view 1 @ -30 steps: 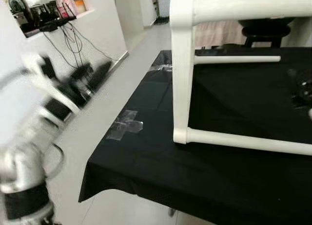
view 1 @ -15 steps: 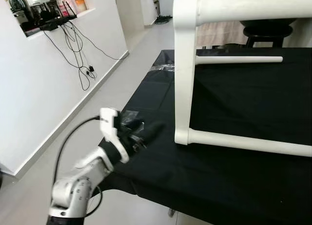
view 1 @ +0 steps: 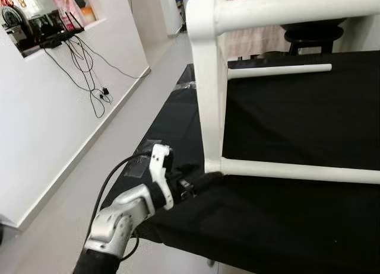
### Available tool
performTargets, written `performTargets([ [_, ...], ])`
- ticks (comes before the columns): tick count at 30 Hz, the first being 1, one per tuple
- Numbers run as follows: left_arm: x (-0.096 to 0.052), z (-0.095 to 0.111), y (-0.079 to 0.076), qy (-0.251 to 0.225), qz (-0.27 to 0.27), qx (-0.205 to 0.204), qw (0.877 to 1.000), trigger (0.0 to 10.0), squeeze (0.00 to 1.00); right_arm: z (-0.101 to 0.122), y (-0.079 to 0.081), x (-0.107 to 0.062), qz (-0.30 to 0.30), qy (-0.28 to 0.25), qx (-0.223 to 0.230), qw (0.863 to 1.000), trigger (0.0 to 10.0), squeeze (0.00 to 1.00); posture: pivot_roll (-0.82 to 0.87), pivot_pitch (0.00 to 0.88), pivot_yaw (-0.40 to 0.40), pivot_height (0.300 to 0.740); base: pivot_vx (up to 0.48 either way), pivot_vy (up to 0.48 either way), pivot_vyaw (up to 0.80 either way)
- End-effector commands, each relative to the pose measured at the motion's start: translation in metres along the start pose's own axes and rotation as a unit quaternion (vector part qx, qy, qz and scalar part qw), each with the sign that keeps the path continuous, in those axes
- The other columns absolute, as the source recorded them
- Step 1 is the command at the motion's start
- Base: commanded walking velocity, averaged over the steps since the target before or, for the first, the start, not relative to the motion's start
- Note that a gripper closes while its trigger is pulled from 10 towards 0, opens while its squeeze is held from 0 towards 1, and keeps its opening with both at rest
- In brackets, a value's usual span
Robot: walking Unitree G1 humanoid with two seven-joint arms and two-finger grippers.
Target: Building children table
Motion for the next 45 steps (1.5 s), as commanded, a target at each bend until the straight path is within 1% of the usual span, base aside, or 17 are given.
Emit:
performTargets([
  [1,0.001,-0.005,0.006,0.012,0.004,-0.005,1.000,10.0,0.00,0.024,-0.011,0.002,-0.033,-0.060,0.001,0.998,10.0,0.00,-0.26,0.085,0.179,0.740,0.000,0.000,0.00],
  [5,0.009,-0.005,0.006,0.014,-0.019,-0.008,1.000,10.0,0.00,0.053,-0.012,0.002,-0.021,-0.140,-0.008,0.990,10.0,0.00,-0.27,0.086,0.180,0.740,0.000,0.000,0.00],
  [7,0.014,-0.004,0.004,0.015,-0.030,-0.004,0.999,10.0,0.00,0.069,-0.003,0.001,0.014,-0.184,-0.030,0.982,10.0,0.00,-0.27,0.085,0.178,0.740,0.000,0.000,0.00],
  [8,0.017,-0.004,0.003,0.012,-0.032,0.010,0.999,10.0,0.00,0.073,0.015,-0.003,0.066,-0.199,-0.031,0.977,10.0,0.00,-0.27,0.084,0.173,0.740,0.000,0.000,0.00],
  [10,0.017,-0.003,0.003,0.010,-0.032,0.016,0.999,10.0,0.00,0.072,0.020,-0.004,0.079,-0.198,-0.027,0.977,10.0,0.00,-0.27,0.084,0.173,0.740,0.000,0.000,0.00],
  [11,0.018,-0.002,0.005,-0.005,-0.012,0.025,1.000,10.0,0.00,0.064,0.044,-0.014,0.139,-0.180,0.006,0.974,10.0,0.00,-0.26,0.083,0.166,0.740,0.000,0.000,0.00],
  [14,0.018,-0.001,0.006,-0.009,-0.006,0.026,1.000,10.0,0.00,0.062,0.050,-0.017,0.153,-0.175,0.015,0.972,10.0,0.00,-0.26,0.083,0.166,0.740,0.000,0.000,0.00],
  [18,0.009,0.003,0.005,-0.042,0.012,0.034,0.998,10.0,0.00,0.043,0.079,-0.035,0.208,-0.129,0.053,0.968,10.0,0.00,-0.25,0.083,0.162,0.740,0.000,-0.107,0.00],
  [24,0.003,0.002,0.001,-0.047,0.006,0.038,0.998,10.0,0.00,0.038,0.091,-0.042,0.228,-0.117,0.068,0.964,10.0,0.00,-0.24,0.082,0.160,0.740,0.000,-0.456,0.00],
  [25,0.001,0.004,-0.003,-0.057,-0.001,0.027,0.998,10.0,0.00,0.044,0.104,-0.048,0.255,-0.129,0.085,0.955,10.0,0.00,-0.24,0.073,0.153,0.740,0.000,-0.461,0.00],
  [26,0.001,0.004,-0.003,-0.057,-0.001,0.027,0.998,10.0,0.00,0.044,0.104,-0.048,0.255,-0.129,0.085,0.955,10.0,0.00,-0.24,0.073,0.153,0.740,0.000,-0.461,0.00],
  [27,0.004,0.006,-0.006,-0.066,-0.012,0.020,0.998,10.0,0.00,0.053,0.115,-0.053,0.279,-0.143,0.104,0.944,10.0,0.00,-0.24,0.065,0.150,0.740,0.000,-0.461,0.00],
  [33,0.014,0.014,-0.014,-0.078,-0.025,0.015,0.997,10.0,0.00,0.076,0.131,-0.063,0.326,-0.179,0.136,0.918,10.0,0.00,-0.23,0.059,0.147,0.740,0.000,-0.230,0.00],
  [34,0.015,0.016,-0.014,-0.084,-0.019,0.016,0.996,10.0,0.00,0.082,0.135,-0.068,0.341,-0.190,0.146,0.909,10.0,0.00,-0.23,0.056,0.149,0.740,0.000,0.000,0.00],
  [35,0.015,0.016,-0.014,-0.084,-0.019,0.016,0.996,10.0,0.00,0.082,0.135,-0.068,0.341,-0.190,0.146,0.909,10.0,0.00,-0.23,0.056,0.149,0.740,0.000,0.000,0.00],
  [38,0.015,0.018,-0.008,-0.090,0.008,0.026,0.996,10.0,0.00,0.095,0.143,-0.079,0.380,-0.218,0.156,0.885,10.0,0.00,-0.23,0.055,0.147,0.740,0.000,0.000,0.00],
  [45,0.007,0.016,0.010,-0.086,0.072,0.035,0.993,10.0,0.00,0.094,0.144,-0.085,0.400,-0.235,0.127,0.877,10.0,0.00,-0.23,0.058,0.147,0.740,0.000,0.000,0.00],
])
Point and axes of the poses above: a point about 5 cm out from each wrist's last joint towards the gripper, its own x axis pointing out of the wrist towards the gripper, its own z axis along the axis of the wrist's last joint, y = z × x, the point moved 1 cm from there along x, pointing out of the wrist towards the gripper, and after that the axes turned 5 degrees about -x, right-handed, at the moved point
